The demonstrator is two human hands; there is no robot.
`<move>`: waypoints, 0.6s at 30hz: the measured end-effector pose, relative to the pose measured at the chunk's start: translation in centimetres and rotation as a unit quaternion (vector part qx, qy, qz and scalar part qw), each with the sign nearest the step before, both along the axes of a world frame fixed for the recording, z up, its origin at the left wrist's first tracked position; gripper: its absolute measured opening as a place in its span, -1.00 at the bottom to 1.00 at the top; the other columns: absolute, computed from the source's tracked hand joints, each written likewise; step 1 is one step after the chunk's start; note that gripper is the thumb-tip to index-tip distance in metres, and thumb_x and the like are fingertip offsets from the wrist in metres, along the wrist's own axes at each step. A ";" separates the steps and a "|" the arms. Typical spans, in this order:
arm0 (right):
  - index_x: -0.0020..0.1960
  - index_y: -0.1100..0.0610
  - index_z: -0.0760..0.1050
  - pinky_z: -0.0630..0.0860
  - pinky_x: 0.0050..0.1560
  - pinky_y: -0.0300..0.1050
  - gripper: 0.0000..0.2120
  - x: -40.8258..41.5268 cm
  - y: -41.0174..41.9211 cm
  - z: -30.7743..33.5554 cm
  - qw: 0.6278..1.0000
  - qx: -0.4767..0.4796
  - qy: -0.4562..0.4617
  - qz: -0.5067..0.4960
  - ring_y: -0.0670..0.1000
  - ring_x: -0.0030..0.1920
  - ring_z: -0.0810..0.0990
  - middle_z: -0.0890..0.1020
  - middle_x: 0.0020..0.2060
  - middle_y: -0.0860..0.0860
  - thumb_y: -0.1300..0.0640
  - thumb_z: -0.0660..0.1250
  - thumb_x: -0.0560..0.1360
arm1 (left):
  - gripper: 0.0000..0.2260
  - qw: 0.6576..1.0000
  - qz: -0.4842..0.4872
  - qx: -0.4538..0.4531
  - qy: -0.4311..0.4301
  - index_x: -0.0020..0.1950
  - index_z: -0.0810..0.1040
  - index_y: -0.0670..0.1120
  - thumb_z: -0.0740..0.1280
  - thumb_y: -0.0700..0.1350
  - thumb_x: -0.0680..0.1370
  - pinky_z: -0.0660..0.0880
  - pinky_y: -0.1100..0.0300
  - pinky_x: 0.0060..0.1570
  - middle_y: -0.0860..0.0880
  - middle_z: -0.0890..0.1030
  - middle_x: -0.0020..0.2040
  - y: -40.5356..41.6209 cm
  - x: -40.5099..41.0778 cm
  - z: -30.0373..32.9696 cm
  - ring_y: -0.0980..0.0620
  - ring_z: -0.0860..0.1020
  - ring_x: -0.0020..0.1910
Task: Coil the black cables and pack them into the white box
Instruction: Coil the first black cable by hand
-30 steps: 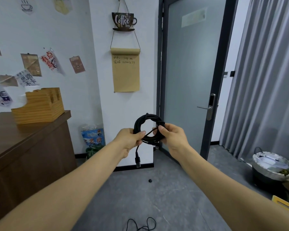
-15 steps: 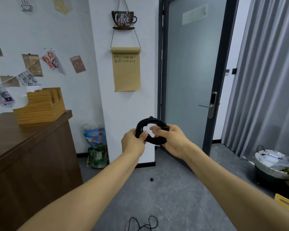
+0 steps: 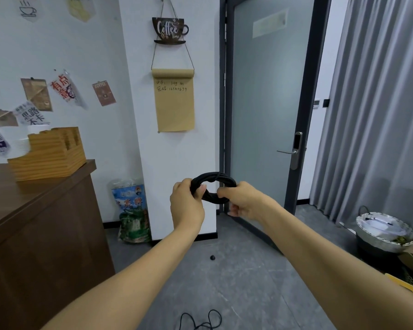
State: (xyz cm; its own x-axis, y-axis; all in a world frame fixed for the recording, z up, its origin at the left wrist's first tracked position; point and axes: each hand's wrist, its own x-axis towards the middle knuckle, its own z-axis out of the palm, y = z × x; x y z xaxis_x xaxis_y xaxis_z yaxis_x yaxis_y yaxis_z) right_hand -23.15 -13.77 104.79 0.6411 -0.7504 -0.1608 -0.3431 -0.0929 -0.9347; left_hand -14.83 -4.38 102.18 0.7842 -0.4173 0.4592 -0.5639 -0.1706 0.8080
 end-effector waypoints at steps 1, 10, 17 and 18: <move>-0.17 0.18 0.38 0.29 -0.47 -0.21 -0.90 -0.1 0.2 0.2 1.000 0.019 0.024 0.000 -0.02 -0.43 0.28 0.31 -0.42 0.03 0.18 0.29 0.42 | -0.80 1.000 0.003 -0.002 -0.004 0.02 0.50 -0.20 0.22 -0.07 0.62 0.27 0.24 -0.17 -0.04 0.43 -0.04 0.0 0.0 -0.1 0.00 0.42 -0.12; 0.11 0.29 0.40 0.64 -0.08 -0.06 -0.77 0.7 0.7 0.0 0.959 0.193 -0.174 -0.111 0.08 -0.25 0.62 0.54 -0.25 0.14 0.42 0.26 0.46 | -0.80 1.000 0.013 -0.023 0.017 0.02 0.50 -0.19 0.22 -0.07 0.62 0.30 0.24 -0.16 -0.03 0.44 -0.01 -0.9 -0.1 -0.3 0.03 0.42 -0.15; -0.20 0.35 0.46 0.48 -0.34 -0.29 -0.88 -0.5 0.4 0.6 0.980 0.127 -0.147 -0.037 -0.01 -0.41 0.46 0.53 -0.33 0.18 0.48 0.22 0.48 | -0.82 0.985 -0.003 -0.042 0.167 -0.06 0.51 -0.15 0.28 -0.03 0.59 0.28 0.27 -0.43 -0.12 0.61 -0.14 -1.3 1.0 -0.3 -0.02 0.53 -0.20; -0.25 0.33 0.46 0.47 -0.39 -0.29 -0.84 -0.9 0.2 0.9 0.984 0.119 -0.135 -0.014 -0.01 -0.39 0.46 0.53 -0.33 0.17 0.49 0.24 0.47 | -0.83 0.982 -0.006 -0.043 0.181 -0.08 0.50 -0.14 0.28 -0.04 0.59 0.27 0.27 -0.43 -0.10 0.59 -0.17 -1.3 1.1 -0.4 0.00 0.52 -0.22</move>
